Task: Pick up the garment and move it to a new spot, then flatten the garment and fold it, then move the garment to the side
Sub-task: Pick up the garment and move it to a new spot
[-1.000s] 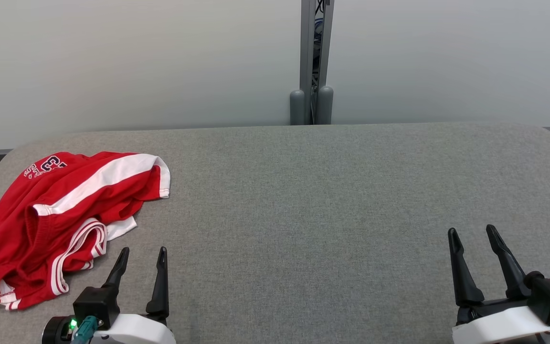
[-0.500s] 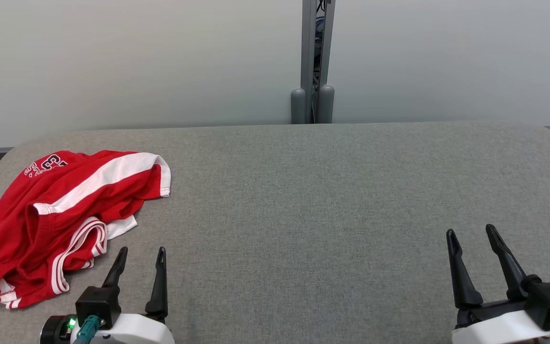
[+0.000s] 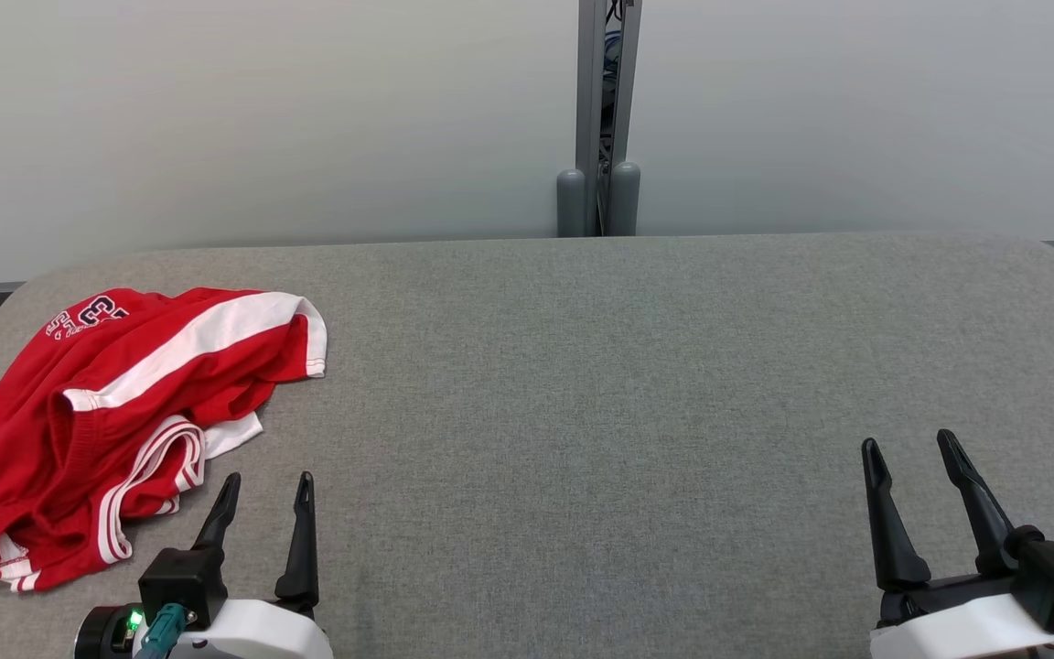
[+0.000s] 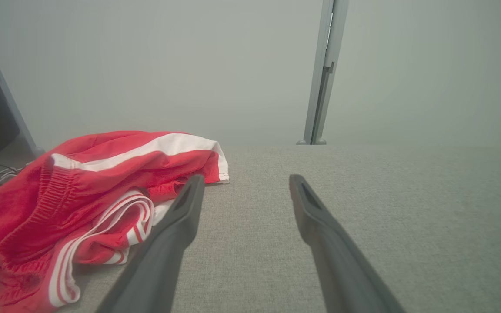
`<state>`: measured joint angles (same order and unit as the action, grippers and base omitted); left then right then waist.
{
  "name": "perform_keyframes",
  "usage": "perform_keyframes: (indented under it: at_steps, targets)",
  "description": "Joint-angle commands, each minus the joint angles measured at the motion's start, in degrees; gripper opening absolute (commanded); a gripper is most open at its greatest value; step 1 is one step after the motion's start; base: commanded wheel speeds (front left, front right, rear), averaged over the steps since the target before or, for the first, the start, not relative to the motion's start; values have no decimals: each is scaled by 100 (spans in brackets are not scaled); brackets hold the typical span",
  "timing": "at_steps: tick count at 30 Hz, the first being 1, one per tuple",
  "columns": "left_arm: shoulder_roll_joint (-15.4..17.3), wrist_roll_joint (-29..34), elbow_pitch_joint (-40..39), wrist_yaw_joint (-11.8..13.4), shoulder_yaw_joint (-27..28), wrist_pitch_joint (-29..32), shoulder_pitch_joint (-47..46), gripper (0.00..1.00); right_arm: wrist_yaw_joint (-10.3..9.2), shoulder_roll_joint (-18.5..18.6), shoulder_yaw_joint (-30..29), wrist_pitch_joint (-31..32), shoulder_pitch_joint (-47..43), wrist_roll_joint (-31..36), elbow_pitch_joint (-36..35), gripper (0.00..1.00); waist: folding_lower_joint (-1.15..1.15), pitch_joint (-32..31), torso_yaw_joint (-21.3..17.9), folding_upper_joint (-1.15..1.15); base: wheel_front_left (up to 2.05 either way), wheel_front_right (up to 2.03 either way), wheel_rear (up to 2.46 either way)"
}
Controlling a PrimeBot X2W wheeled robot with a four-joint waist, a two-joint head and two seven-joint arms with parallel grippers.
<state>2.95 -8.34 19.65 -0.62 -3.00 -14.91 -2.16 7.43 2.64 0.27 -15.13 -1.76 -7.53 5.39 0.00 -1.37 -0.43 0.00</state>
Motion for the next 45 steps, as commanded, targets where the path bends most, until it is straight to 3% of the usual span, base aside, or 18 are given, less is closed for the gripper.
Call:
perform_keyframes:
  at_steps: [1,17,37,45]
  targets:
    - [14,-2,0,-5,18,-29,-79,100,10,45,-20,-18,-49,-33,-7,100,0,1,6,0,0,0,0]
    - [11,2,55,-33,36,-29,-150,100,10,43,-44,-17,-53,-37,5,100,0,38,274,0,0,0,0]
    - [76,42,6,-114,137,-28,-265,100,10,41,-180,-17,-73,-84,-90,100,0,193,1744,0,0,0,0]
    - [65,44,40,-133,135,-28,-250,100,10,42,-138,-17,-92,-103,-85,100,0,203,2065,0,0,0,0]
